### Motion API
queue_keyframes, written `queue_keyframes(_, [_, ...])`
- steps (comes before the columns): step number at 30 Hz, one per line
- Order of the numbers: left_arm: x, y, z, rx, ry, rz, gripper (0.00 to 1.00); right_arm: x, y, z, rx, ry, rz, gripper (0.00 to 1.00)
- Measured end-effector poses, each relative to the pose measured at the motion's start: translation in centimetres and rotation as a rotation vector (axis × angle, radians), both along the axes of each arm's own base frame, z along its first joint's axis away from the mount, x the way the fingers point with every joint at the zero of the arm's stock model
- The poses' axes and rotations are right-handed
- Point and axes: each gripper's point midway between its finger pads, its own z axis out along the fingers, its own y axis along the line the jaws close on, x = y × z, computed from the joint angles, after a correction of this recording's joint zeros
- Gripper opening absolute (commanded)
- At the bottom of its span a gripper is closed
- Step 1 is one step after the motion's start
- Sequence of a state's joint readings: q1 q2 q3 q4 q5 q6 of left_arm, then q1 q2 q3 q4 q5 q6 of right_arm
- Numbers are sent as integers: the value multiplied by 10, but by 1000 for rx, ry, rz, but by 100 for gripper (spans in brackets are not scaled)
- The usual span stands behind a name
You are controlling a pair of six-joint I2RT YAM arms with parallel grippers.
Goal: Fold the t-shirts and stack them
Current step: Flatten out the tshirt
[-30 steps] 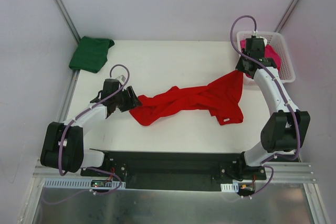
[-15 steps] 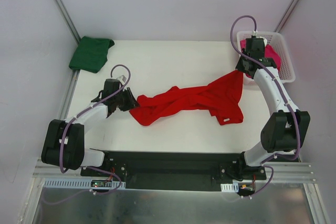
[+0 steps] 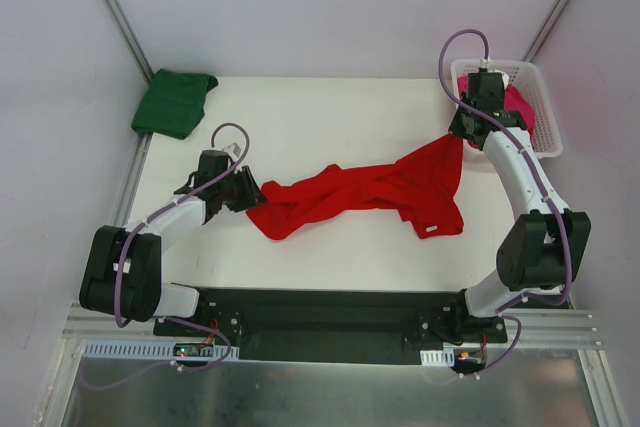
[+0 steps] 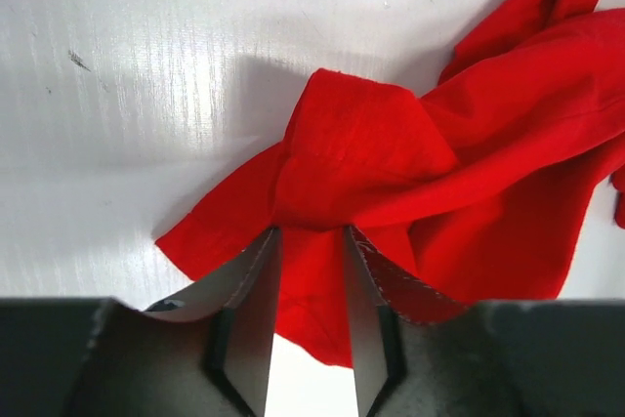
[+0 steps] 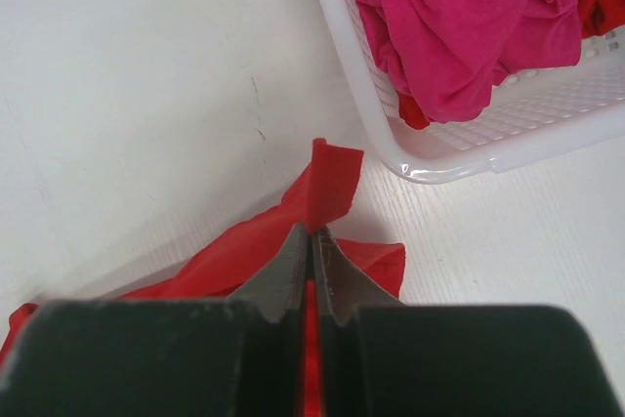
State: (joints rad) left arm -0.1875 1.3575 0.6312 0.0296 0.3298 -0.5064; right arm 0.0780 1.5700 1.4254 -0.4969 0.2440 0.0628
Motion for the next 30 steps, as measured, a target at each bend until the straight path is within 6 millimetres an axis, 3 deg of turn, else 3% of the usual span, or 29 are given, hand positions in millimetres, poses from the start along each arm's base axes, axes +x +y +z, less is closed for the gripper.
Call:
queue_keyframes(6, [1,1,0,5,-4,6,38,0,0,0,2,0,2,2])
queue_keyframes(30, [12,15,-1,35,-29,56,33,0,2,0,10,1,10,2])
